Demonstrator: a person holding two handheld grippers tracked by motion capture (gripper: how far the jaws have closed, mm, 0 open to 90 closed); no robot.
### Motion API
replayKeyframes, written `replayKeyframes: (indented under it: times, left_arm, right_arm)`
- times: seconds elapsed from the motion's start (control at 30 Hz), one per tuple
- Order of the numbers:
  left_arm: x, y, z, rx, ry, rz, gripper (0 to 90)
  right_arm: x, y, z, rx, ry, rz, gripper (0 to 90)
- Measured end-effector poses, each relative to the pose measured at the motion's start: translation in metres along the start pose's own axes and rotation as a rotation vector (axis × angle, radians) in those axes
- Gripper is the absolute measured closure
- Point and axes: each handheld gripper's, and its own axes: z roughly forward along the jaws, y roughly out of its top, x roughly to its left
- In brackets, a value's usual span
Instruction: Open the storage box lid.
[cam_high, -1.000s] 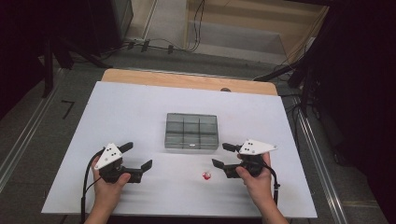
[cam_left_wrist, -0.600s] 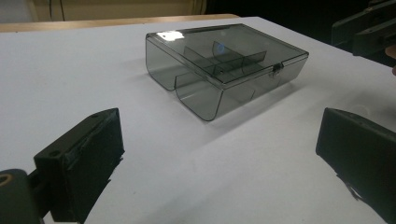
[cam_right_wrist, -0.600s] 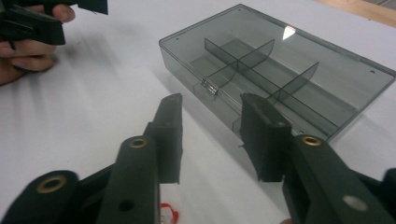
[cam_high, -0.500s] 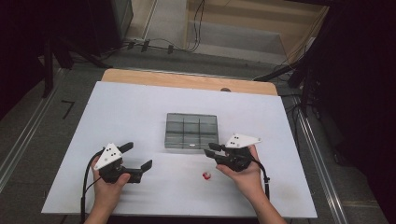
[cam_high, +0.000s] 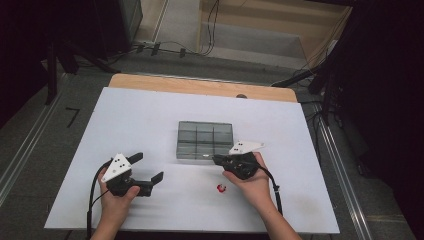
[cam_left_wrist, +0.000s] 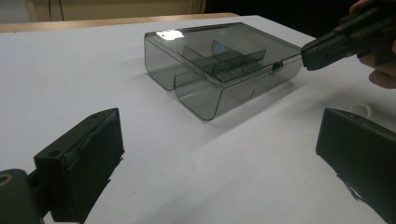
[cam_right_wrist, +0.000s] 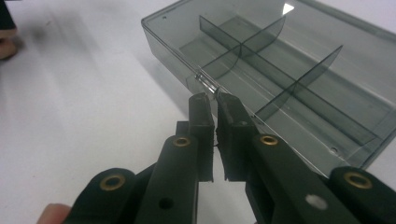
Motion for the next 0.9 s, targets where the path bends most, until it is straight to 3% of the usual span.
replayKeyframes:
  times: [0.57,0.9]
  left_arm:
    - [-0.001,0.0,0.001,0.005,0.001,0.009,0.5]
    - [-0.001,0.0,0.001,0.008,0.001,0.014,0.5]
  right_arm:
    - [-0.001,-0.002,0.024,0.079,-0.014,0.011,88.0]
    - [0.0,-0.002,0.035,0.08,0.015,0.031,88.1]
